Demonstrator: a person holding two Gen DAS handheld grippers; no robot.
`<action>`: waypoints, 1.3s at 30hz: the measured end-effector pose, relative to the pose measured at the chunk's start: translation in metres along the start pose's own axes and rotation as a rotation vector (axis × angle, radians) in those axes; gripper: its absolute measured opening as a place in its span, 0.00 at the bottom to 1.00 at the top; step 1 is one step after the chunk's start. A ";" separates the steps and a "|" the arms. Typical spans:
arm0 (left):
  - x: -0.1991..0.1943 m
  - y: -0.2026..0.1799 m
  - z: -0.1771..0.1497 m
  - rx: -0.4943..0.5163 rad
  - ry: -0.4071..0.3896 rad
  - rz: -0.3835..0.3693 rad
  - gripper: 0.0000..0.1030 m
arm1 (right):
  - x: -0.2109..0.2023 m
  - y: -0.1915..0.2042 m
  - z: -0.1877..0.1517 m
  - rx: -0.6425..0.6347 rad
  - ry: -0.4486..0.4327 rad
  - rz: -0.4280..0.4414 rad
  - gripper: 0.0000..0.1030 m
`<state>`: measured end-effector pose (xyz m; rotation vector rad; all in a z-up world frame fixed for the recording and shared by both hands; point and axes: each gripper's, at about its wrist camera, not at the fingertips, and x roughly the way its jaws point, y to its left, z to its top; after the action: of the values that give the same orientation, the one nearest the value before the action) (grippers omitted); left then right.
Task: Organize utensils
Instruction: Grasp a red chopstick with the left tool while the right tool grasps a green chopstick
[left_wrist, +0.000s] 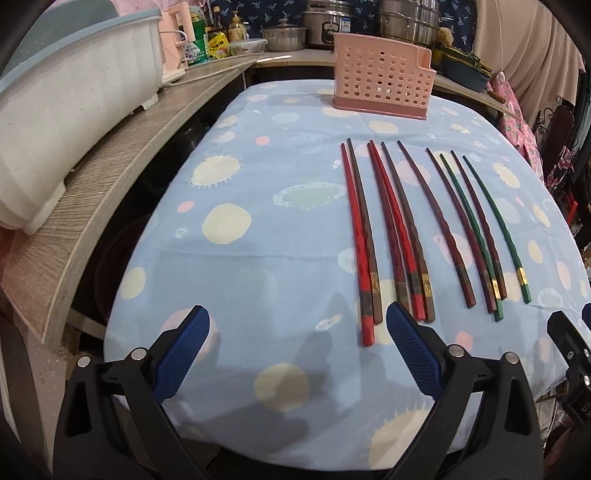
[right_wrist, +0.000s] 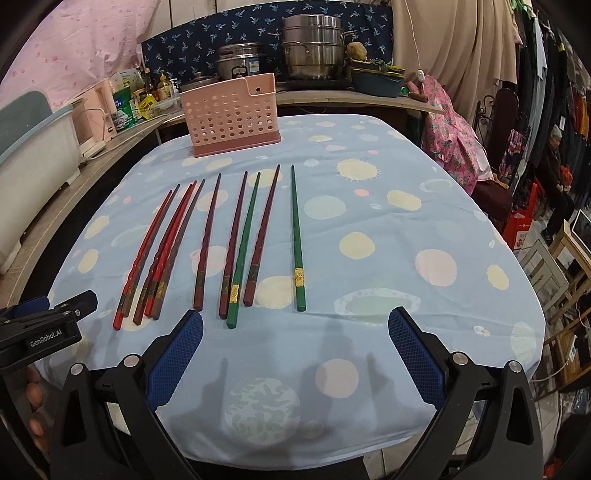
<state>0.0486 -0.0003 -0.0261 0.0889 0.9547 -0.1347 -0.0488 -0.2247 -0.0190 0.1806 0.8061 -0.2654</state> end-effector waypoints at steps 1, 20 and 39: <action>0.005 -0.001 0.002 0.000 0.006 -0.003 0.89 | 0.003 -0.001 0.002 0.002 0.003 0.001 0.93; 0.040 -0.004 0.013 0.008 0.057 0.025 0.89 | 0.043 0.005 0.023 -0.002 0.056 0.016 0.93; 0.046 -0.006 0.023 0.012 0.084 -0.022 0.29 | 0.075 -0.002 0.042 0.017 0.088 0.045 0.74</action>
<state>0.0925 -0.0124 -0.0509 0.0956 1.0386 -0.1580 0.0291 -0.2502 -0.0449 0.2272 0.8865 -0.2232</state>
